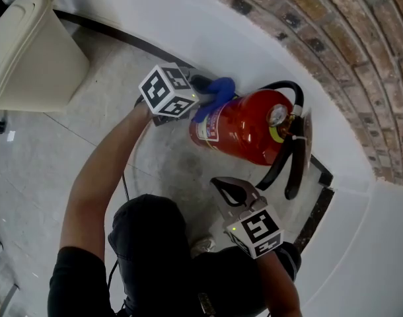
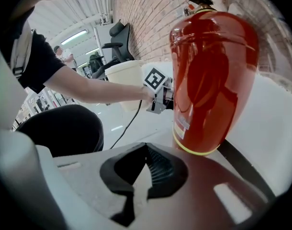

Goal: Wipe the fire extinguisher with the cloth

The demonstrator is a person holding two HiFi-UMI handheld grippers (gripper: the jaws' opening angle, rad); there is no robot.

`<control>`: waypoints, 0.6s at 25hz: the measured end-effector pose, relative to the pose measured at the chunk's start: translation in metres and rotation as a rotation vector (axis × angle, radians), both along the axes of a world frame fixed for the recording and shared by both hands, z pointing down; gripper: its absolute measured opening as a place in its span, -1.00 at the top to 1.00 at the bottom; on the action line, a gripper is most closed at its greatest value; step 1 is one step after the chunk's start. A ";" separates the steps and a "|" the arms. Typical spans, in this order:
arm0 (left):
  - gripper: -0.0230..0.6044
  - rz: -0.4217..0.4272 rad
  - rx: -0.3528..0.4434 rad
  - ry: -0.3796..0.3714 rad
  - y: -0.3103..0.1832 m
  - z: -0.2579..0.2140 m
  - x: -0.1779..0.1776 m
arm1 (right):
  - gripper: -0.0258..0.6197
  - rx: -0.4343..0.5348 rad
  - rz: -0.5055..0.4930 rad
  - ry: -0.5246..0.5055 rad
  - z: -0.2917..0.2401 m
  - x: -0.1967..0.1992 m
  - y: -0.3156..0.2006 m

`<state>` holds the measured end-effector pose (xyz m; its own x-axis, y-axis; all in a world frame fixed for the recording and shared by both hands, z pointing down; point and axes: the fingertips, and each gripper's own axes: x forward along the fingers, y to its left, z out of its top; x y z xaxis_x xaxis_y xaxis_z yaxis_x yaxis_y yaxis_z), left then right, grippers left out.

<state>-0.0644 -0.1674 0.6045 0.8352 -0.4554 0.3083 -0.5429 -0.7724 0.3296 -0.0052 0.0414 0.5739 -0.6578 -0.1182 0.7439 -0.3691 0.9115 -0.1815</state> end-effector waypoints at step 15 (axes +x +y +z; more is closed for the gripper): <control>0.67 -0.109 -0.039 0.062 0.021 0.025 -0.030 | 0.91 0.041 -0.055 0.065 0.034 -0.053 -0.011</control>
